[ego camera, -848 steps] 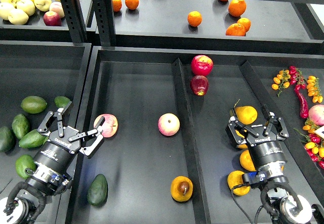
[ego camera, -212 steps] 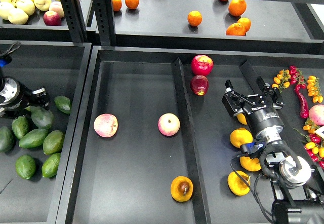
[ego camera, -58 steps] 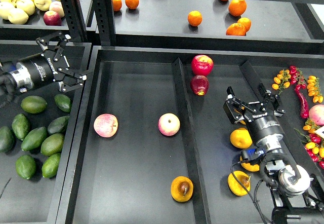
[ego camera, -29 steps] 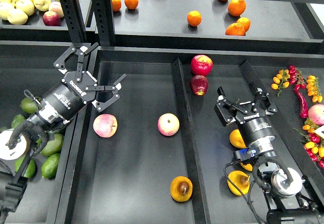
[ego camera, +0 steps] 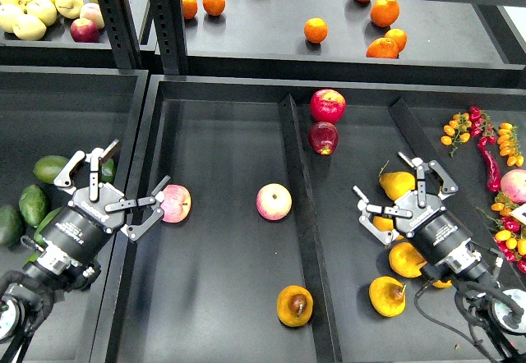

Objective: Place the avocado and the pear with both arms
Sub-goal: 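Move the right gripper to the brown-orange pear in the middle bin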

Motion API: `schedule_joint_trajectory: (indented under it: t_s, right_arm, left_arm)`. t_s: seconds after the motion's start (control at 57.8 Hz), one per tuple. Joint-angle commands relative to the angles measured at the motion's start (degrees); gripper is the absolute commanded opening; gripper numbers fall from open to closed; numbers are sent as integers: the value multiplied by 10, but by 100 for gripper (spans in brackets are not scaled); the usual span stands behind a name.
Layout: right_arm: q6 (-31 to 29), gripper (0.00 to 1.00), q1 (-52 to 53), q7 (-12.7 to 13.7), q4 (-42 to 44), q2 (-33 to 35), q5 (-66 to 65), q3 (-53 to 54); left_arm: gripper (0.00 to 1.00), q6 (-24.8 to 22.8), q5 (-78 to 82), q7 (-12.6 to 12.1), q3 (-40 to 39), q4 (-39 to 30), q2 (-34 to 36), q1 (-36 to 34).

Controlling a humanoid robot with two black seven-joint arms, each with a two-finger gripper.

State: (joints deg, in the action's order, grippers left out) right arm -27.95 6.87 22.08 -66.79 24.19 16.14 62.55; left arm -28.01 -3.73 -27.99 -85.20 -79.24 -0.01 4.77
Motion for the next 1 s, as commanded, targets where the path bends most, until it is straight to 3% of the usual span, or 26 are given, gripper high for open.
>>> schedule_joint_trajectory:
  t_s: [0.0, 0.346, 0.622, 0.985]
  right_arm:
    - [0, 99, 37, 59, 3, 39, -17, -47]
    - [0, 100, 148, 59, 24, 105, -158, -158]
    - [0, 100, 156, 59, 26, 122, -221, -218]
    - [0, 100, 177, 59, 60, 84, -255, -263]
  left_arm:
    - [99, 0, -1, 0, 2, 0, 0, 13]
    - [99, 0, -1, 0, 22, 1, 0, 32]
    - [99, 0, -1, 0, 31, 0, 0, 32]
    - [99, 0, -1, 0, 27, 0, 0, 33]
